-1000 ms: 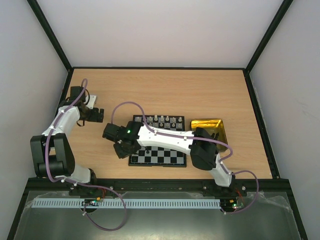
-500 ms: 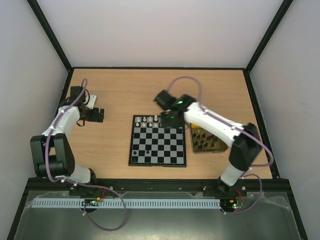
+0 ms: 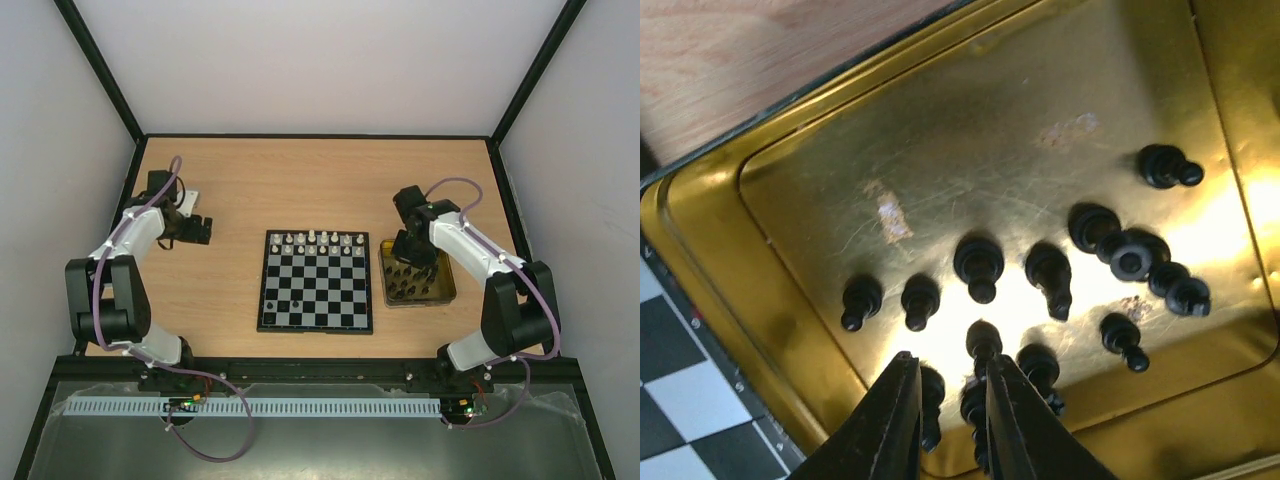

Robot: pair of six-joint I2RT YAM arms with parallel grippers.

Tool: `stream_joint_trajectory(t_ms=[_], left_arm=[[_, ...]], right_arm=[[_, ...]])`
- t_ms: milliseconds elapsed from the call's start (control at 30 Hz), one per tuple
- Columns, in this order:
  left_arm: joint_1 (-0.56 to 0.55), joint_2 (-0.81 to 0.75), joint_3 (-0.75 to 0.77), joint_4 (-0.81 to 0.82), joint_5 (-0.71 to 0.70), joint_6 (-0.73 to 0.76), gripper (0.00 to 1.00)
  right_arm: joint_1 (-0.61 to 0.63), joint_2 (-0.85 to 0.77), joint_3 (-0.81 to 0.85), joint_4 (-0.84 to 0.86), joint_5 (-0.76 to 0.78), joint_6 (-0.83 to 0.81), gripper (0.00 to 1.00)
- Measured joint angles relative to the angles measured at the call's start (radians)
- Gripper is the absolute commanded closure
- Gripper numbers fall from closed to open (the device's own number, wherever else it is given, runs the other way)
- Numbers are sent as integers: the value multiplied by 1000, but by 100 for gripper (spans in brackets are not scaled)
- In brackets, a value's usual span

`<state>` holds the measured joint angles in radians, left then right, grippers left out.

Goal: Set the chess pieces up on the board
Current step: Pick up the chess piece from the storage box.

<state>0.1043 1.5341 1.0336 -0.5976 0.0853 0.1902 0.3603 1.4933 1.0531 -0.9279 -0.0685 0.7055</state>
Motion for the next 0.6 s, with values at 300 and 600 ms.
stream_joint_trajectory(t_ms=[300,600], left_arm=[[-6,9,0,0,-8,0,1],[-6,9,0,0,-9,0,1]], right_arm=[[-63,0,-18,55,-23,-31,82],[-85,1,-70,96,-38,-48,82]])
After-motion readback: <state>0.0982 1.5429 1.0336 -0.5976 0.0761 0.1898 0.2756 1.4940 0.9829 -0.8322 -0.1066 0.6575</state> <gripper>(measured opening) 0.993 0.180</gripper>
